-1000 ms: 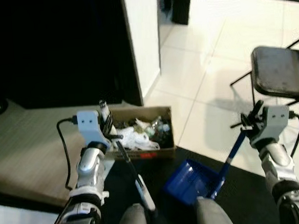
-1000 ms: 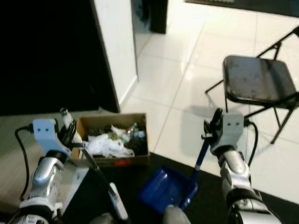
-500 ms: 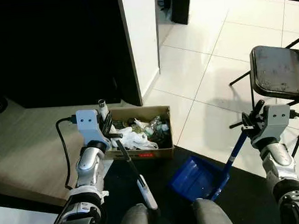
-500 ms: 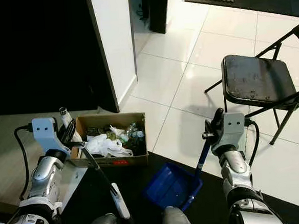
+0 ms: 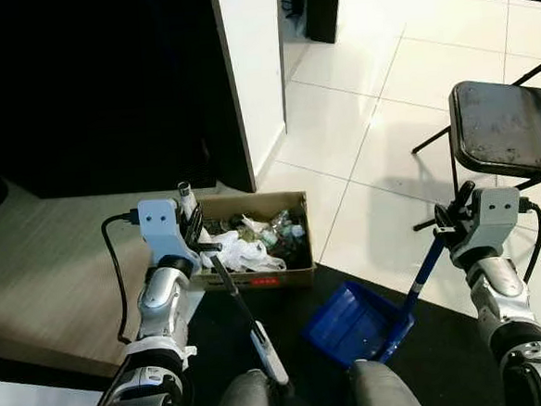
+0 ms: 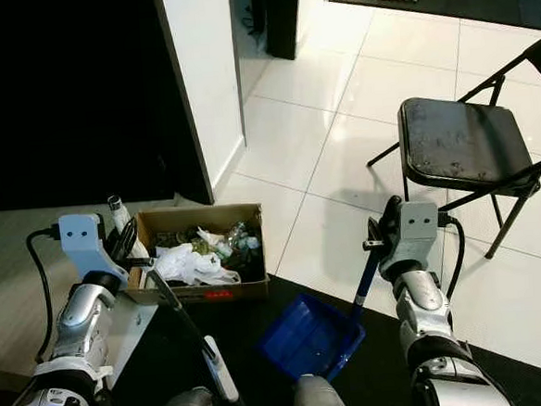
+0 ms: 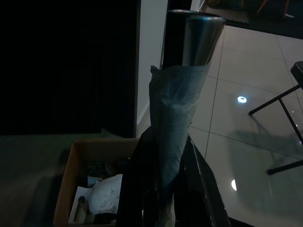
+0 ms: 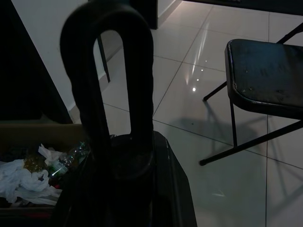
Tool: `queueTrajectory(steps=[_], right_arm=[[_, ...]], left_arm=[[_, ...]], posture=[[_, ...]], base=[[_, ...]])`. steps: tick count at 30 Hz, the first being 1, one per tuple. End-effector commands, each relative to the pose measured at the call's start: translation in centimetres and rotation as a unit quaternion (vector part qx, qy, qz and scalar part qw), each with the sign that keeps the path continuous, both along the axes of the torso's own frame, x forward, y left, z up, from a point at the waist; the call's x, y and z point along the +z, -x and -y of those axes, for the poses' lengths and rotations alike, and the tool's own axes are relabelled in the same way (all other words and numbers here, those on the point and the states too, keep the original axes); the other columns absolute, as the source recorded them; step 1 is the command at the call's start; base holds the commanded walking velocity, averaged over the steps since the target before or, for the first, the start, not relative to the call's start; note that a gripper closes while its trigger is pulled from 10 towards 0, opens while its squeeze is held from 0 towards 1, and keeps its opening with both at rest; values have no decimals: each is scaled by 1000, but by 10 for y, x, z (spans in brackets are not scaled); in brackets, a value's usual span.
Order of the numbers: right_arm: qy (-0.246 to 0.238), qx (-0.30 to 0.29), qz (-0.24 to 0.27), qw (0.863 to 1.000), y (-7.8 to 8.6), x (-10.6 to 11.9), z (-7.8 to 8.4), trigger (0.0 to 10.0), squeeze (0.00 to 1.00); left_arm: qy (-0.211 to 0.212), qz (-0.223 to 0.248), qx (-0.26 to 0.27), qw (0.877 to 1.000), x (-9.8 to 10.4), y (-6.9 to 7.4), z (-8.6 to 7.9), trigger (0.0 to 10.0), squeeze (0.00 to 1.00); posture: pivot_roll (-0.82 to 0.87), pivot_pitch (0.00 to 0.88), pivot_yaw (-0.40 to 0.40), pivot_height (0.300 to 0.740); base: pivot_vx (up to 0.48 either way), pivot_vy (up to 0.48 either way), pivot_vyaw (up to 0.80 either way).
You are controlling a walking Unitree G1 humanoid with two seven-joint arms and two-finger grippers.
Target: Sweep floor
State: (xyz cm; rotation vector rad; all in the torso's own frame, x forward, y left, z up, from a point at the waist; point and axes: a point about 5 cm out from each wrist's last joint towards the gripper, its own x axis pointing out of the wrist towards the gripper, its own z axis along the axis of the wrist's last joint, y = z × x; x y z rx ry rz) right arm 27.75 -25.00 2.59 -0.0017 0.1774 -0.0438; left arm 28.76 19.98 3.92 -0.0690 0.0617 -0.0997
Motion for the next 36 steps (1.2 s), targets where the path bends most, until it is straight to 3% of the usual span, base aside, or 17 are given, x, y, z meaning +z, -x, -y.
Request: queueTrajectory(steps=[1,13,18,25,28,36], right_arm=[[-4,11,-22,1000,3,-8,-8,10000,0],[-7,16,-10,1000,3,-7,-11,10000,0],[-20,49,-24,998,2,-9,-16,10000,0],[2,102,-32,994,-9,-1,-20,10000,0],[9,115,-37,993,-15,4,-19,10000,0],[-20,100,-20,995,-15,3,-25,10000,0]], left_arm=[[-4,5,2,1000,4,-2,-5,10000,0],[-4,9,-1,1000,2,0,-3,10000,0],[-8,0,7,1000,-3,3,-1,10000,0],[1,8,33,999,-6,6,4,10000,0],[-17,5,25,1000,-10,12,9,10000,0],[-15,7,30,999,-7,8,4,10000,0]], posture=[[-12,0,20,740],[-16,0,19,740],[-13,0,-32,740],[-7,0,-111,740],[9,0,-154,740],[16,0,-107,740]], base=[[0,0,0],[0,0,0],[0,0,0],[0,0,0],[0,0,0],[0,0,0]])
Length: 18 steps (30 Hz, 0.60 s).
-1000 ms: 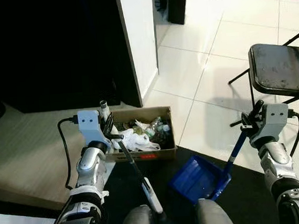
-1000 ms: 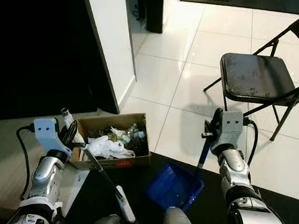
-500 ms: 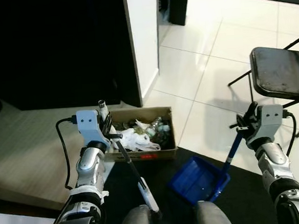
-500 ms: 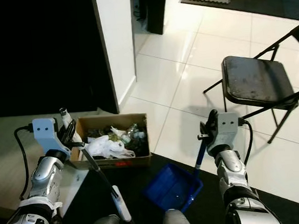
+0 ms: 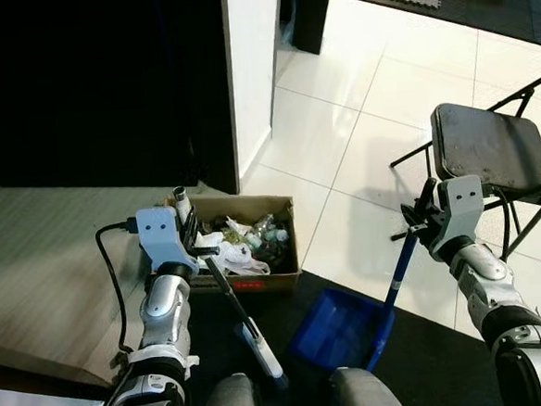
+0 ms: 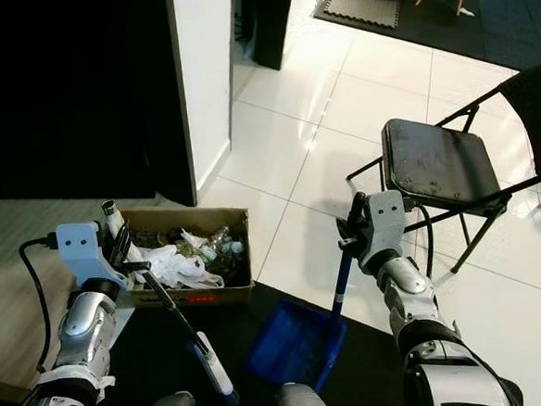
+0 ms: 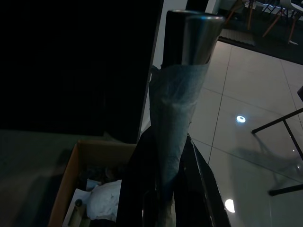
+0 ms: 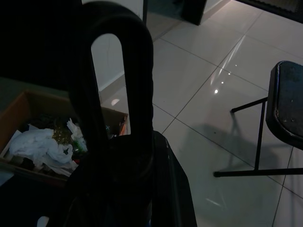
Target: Sweep floor
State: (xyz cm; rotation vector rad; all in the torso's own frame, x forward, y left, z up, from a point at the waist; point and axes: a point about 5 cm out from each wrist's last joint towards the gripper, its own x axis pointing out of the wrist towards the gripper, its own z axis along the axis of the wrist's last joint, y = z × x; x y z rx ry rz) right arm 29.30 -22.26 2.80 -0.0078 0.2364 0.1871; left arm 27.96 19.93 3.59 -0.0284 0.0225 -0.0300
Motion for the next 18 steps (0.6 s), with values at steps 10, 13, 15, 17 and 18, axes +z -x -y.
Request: queueTrajectory(steps=[10,13,15,17,18], right_arm=[[10,-24,10,1000,8,-6,0,10000,0],[9,-29,12,999,9,-6,1,10000,0],[8,-31,13,999,9,-6,1,10000,0],[7,-33,14,999,9,-6,1,10000,0],[8,-34,15,999,10,-6,1,10000,0]], left_arm=[[11,-4,4,1000,6,-9,-4,10000,0],[5,-8,-3,1000,5,-8,-3,10000,0],[3,-9,-6,1000,4,-7,-3,10000,0],[2,-12,-9,1000,3,-6,-3,10000,0],[1,-14,-10,1000,2,-5,-3,10000,0]], posture=[[26,0,-48,740],[19,0,-29,740],[17,0,-24,740],[13,0,-18,740],[13,0,-16,740]], base=[[0,0,399],[0,0,796],[0,0,800],[0,0,800],[0,0,800]])
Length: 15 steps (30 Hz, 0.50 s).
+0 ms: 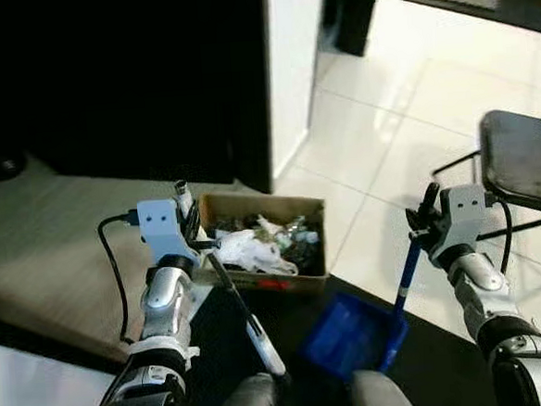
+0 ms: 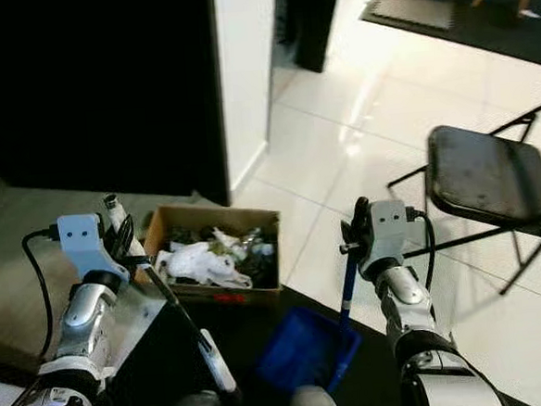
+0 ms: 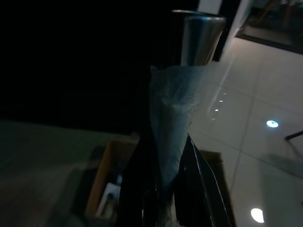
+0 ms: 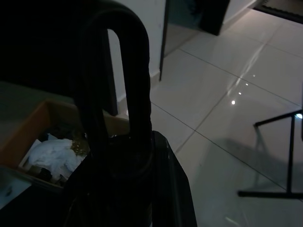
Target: Sweep floor
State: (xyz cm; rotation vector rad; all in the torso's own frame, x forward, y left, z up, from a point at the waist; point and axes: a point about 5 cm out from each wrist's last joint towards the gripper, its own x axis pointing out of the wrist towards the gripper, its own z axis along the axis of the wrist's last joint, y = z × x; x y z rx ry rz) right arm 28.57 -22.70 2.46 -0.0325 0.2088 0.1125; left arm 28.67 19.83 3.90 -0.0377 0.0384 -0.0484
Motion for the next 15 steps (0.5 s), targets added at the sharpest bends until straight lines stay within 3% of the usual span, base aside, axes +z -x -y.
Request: queueTrajectory(steps=[1,15], right_arm=[[-8,2,0,1000,3,-3,-3,10000,0],[-1,1,7,1000,3,-2,-6,10000,0]], left_arm=[[-4,-6,-1,1000,-1,2,-4,10000,0],[-5,-9,-2,1000,0,1,-6,10000,0]], posture=[[13,0,-16,740],[21,0,-11,740]], base=[[0,0,800],[0,0,794]])
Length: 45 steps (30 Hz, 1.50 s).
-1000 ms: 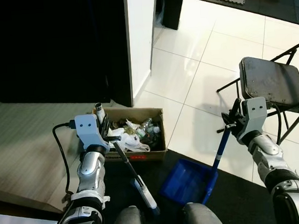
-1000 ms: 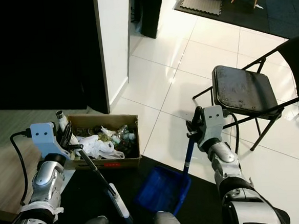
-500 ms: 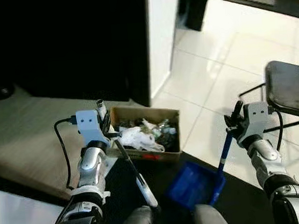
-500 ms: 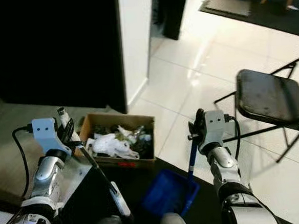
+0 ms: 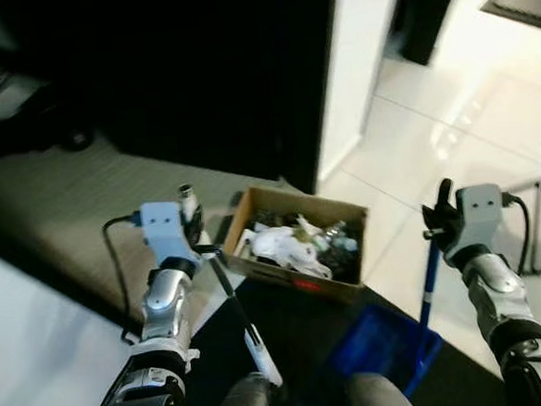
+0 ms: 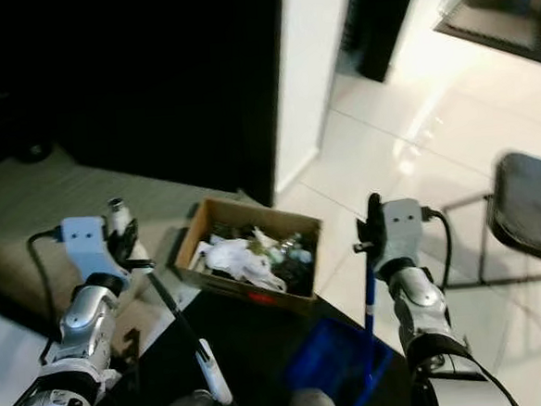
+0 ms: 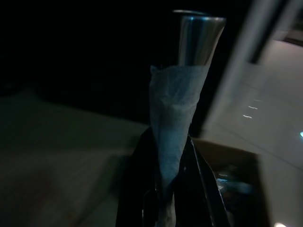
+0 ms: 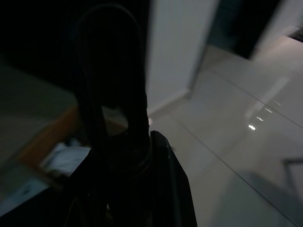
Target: Sweep floor
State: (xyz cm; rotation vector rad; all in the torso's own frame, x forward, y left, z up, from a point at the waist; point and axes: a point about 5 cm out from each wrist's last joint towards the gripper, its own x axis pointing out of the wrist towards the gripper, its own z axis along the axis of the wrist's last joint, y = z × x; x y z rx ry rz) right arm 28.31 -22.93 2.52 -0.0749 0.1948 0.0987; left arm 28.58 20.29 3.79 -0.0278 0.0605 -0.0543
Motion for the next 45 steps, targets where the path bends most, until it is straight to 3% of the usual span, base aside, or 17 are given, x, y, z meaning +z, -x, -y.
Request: queueTrajectory(steps=[1,15,25,45], right_arm=[[-22,6,-1,1000,0,-3,-9,10000,0],[-21,21,0,1000,-6,0,-15,10000,0],[-35,35,35,998,-18,14,-28,10000,0],[-35,50,57,996,-28,27,-29,10000,0]], left_arm=[[0,2,1,1000,1,0,-1,10000,0],[-12,-9,-5,1000,-1,4,-4,10000,0],[-15,-4,-2,1000,2,3,-6,10000,0],[-12,-4,5,1000,1,7,-4,10000,0]], posture=[[21,0,-11,740],[34,4,-16,740],[37,9,-14,740],[37,12,-32,740]], base=[[0,0,794],[0,0,794],[0,0,794],[0,0,794]])
